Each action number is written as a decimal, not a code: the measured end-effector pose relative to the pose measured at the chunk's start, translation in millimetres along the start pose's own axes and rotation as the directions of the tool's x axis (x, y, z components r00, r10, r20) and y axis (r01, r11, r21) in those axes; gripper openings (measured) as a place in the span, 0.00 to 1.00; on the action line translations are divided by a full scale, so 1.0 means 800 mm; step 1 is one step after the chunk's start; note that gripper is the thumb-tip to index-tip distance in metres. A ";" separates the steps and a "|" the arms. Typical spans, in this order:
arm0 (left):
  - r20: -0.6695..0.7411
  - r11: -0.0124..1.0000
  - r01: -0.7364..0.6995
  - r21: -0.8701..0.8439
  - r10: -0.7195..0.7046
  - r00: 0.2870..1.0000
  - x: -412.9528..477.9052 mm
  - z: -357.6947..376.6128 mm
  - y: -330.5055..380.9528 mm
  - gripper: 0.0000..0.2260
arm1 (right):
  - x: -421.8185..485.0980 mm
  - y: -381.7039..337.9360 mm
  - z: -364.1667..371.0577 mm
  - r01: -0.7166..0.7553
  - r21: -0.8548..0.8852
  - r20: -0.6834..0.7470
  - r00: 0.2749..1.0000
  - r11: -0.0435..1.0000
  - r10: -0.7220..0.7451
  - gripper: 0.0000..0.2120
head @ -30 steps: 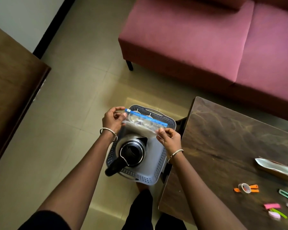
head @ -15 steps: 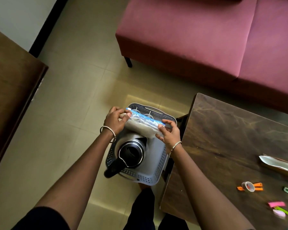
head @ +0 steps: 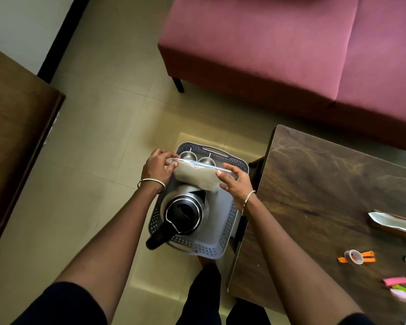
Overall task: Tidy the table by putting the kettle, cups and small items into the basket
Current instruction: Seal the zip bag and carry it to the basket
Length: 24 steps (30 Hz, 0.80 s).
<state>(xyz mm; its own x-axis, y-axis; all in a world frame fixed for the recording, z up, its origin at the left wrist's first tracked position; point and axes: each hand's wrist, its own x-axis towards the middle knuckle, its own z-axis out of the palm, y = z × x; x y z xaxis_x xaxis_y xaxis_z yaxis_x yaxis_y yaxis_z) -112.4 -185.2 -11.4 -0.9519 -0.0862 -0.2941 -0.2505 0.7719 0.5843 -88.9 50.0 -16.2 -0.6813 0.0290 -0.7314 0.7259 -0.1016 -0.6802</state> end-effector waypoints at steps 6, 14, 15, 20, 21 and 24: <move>0.019 0.999 0.043 0.015 -0.043 0.999 0.008 0.003 -0.004 0.15 | 0.004 0.002 0.000 0.020 -0.076 0.061 0.998 0.997 -0.016 0.31; -0.046 0.997 0.076 -0.021 -0.077 0.996 0.007 -0.003 0.000 0.19 | 0.011 -0.003 0.000 -0.001 0.064 0.026 1.000 0.998 0.000 0.41; -0.052 0.996 0.082 -0.024 -0.083 0.995 0.006 -0.003 0.001 0.19 | 0.011 -0.003 0.000 -0.008 0.079 0.023 1.000 0.997 0.006 0.41; -0.110 0.995 0.082 -0.055 -0.088 0.990 0.000 -0.011 0.014 0.17 | 0.011 -0.001 -0.003 -0.011 0.097 -0.050 0.999 0.995 0.016 0.38; -0.131 0.994 0.083 -0.064 -0.091 0.987 -0.003 -0.013 0.018 0.16 | 0.010 -0.001 -0.004 -0.013 0.101 -0.077 0.997 0.995 0.021 0.37; -0.183 0.991 0.084 -0.104 -0.102 0.978 -0.014 -0.018 0.035 0.12 | 0.004 0.002 -0.012 -0.014 0.101 -0.145 0.989 0.995 0.029 0.32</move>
<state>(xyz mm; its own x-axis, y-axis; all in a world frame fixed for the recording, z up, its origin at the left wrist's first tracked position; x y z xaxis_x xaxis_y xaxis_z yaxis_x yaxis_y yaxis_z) -111.5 -171.5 19.5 -0.9376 -0.2780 -0.2091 -0.3464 0.6926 0.6327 -89.2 59.6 -20.2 -0.6394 0.1701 -0.7498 0.7220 -0.2023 -0.6616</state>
